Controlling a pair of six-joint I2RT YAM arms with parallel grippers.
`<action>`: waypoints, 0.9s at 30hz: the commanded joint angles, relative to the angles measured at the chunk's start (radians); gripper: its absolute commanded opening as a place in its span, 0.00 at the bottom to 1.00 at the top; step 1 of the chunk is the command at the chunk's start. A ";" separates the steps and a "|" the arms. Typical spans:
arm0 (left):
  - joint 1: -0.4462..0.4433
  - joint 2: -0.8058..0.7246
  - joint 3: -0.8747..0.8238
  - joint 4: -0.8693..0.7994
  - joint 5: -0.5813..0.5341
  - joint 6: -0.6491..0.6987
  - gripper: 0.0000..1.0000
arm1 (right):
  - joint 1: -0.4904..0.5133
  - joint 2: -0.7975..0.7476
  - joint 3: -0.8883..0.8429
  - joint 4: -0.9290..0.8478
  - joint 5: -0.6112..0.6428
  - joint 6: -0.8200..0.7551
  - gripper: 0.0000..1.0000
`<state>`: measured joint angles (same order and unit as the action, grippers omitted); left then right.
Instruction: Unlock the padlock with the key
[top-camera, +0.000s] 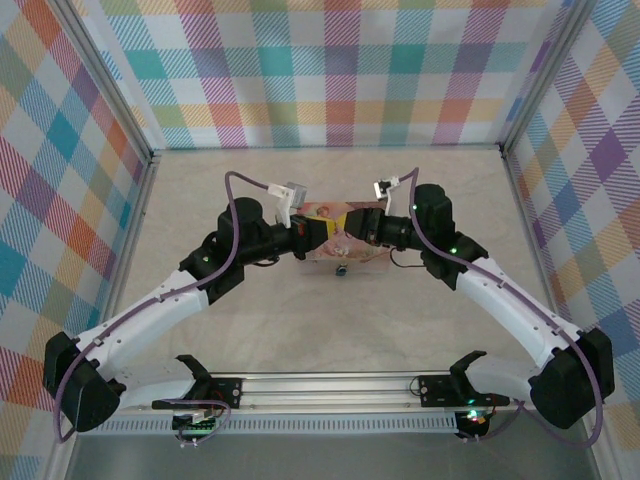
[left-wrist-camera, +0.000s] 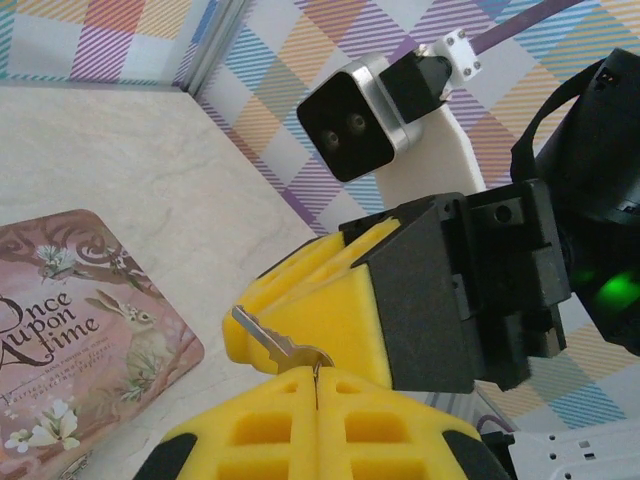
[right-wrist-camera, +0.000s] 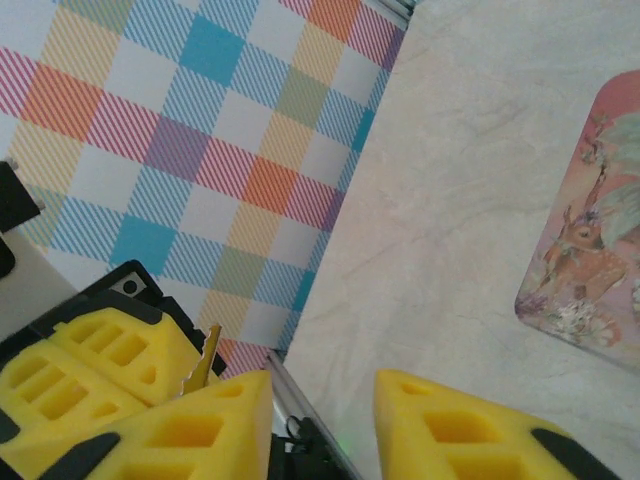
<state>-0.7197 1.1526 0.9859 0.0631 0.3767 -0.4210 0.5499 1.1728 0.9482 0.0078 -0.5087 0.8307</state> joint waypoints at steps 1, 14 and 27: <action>-0.014 -0.018 0.001 0.051 0.004 0.021 0.00 | -0.002 -0.031 -0.020 0.040 -0.010 0.018 0.37; -0.015 -0.004 0.008 0.044 0.014 0.014 0.00 | -0.002 -0.099 -0.084 0.134 -0.043 0.019 0.42; -0.095 -0.052 -0.027 -0.058 -0.237 0.515 0.00 | -0.044 -0.067 0.050 -0.141 0.039 -0.044 0.43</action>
<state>-0.7990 1.1450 0.9833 -0.0368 0.1947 -0.1020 0.5121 1.0950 0.9329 -0.0647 -0.4850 0.8326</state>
